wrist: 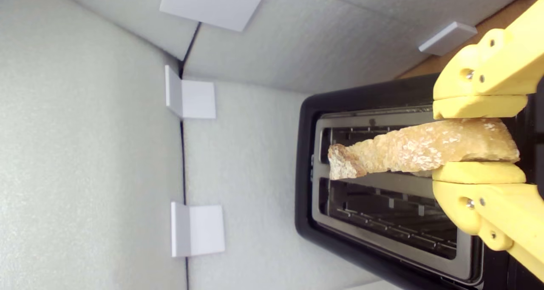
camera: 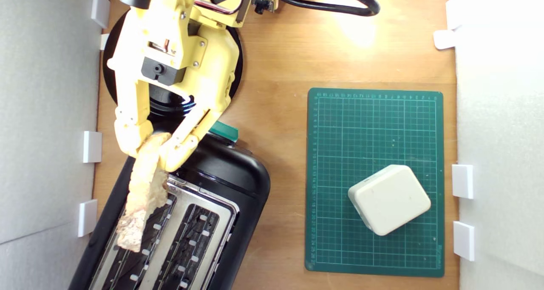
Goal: Pick bread and place in toaster
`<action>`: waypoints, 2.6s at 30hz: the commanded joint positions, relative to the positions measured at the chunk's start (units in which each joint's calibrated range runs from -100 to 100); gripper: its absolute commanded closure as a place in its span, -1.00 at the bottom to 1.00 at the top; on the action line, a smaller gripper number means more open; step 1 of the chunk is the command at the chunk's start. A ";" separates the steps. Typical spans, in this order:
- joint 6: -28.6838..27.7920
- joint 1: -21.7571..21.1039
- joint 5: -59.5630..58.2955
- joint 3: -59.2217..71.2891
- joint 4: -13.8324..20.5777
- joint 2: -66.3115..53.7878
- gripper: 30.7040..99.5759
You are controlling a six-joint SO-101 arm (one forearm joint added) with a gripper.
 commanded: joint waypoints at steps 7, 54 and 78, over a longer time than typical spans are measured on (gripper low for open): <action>0.11 3.04 -2.70 -3.92 -3.62 1.76 0.44; -0.25 2.88 -7.05 -3.83 -2.99 7.17 0.44; -0.25 1.19 -8.67 -4.01 -2.99 11.91 0.44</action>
